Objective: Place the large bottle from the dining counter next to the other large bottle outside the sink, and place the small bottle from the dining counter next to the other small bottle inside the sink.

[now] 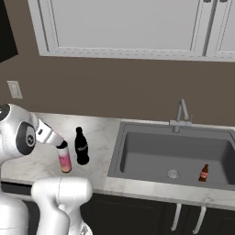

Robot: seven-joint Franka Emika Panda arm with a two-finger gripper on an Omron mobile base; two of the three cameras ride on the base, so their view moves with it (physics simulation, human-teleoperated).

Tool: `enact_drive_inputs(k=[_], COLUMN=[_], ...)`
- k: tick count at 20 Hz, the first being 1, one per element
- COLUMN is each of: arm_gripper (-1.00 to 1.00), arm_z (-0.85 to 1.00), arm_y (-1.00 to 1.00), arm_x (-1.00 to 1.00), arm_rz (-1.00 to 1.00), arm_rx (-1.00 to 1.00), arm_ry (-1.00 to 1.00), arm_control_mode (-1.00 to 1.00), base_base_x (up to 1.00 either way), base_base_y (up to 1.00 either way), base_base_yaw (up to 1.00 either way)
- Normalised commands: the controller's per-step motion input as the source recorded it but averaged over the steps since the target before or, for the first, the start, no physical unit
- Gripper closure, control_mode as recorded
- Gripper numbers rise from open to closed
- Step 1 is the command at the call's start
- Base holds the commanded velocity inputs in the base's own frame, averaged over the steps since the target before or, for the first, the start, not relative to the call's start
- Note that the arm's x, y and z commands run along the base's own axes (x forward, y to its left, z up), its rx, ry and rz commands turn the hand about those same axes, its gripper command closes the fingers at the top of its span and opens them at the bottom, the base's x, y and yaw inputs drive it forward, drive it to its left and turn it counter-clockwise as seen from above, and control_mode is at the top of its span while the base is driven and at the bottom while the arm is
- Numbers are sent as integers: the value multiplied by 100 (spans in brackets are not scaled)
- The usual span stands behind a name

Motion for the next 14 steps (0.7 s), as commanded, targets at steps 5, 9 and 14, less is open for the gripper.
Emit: enact_drive_inputs(k=[5,9,14], arm_gripper=[-100,-100,-100], arm_z=[56,55,51], arm_y=[1,7,1], arm_x=[-66,-92,-88], arm_rz=[0,4,6], arm_rx=[6,0,0], arm_ry=[0,5,1], arm_control_mode=[-100,-100,-100], base_base_x=[0,0,0], base_base_y=[0,0,0], base_base_yaw=[0,0,0])
